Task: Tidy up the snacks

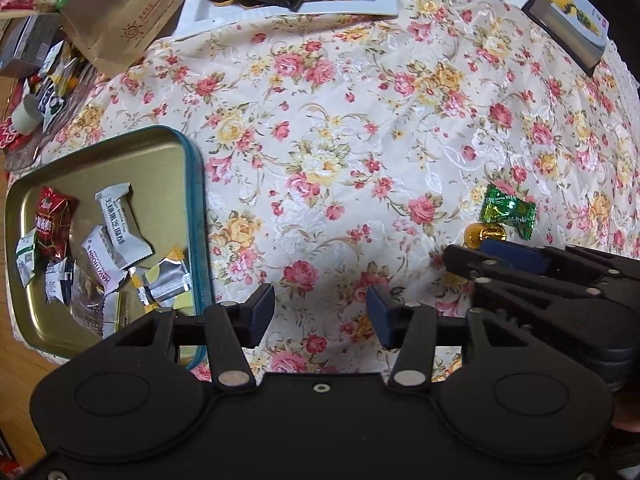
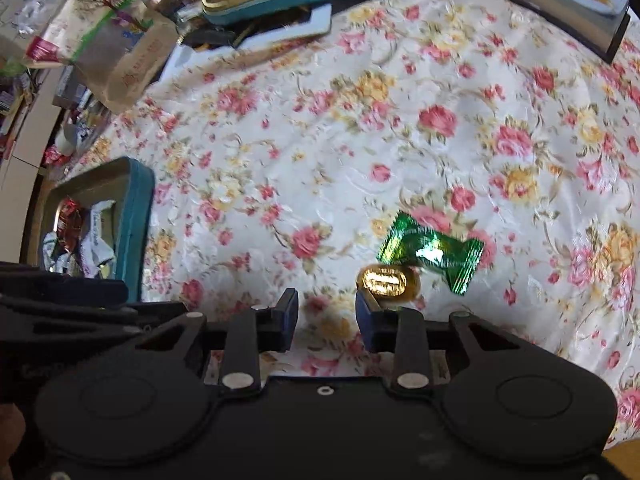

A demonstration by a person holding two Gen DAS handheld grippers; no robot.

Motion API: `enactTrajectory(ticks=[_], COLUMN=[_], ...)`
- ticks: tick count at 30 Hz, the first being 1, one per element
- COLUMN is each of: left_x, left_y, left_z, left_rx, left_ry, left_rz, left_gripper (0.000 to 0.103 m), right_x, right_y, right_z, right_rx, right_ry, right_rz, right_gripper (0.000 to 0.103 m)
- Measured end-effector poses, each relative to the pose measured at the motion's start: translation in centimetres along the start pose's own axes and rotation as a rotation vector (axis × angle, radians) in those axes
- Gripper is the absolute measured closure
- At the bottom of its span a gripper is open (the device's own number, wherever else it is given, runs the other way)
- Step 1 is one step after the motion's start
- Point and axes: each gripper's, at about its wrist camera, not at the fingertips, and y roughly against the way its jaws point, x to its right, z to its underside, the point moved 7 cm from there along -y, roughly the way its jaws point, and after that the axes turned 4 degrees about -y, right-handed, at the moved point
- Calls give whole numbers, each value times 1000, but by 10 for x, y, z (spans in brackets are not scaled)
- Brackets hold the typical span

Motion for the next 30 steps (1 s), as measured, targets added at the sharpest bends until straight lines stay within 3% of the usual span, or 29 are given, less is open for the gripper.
enactTrajectory(ticks=[3, 13, 20, 22, 27, 30], left_x=[-3, 1, -1, -2, -4, -3], left_y=[3, 1, -1, -2, 0, -1], left_z=[0, 1, 2, 2, 2, 1], left_rx=[-1, -10, -17, -18, -16, -17], left_ry=[15, 1, 5, 6, 16, 15], left_rz=[15, 24, 19, 17, 19, 13], left_gripper=[47, 47, 47, 47, 47, 47], right_x=[3, 38, 19, 14, 10, 17], right_y=[9, 9, -1, -3, 10, 18], right_z=[-5, -5, -4, -4, -13, -17], right_rx=[16, 53, 79, 66, 112, 127], right_ry=[-26, -162, -129, -140, -138, -175], right_rz=[-9, 140, 111, 67, -23, -33], right_gripper=[68, 68, 63, 56, 58, 57])
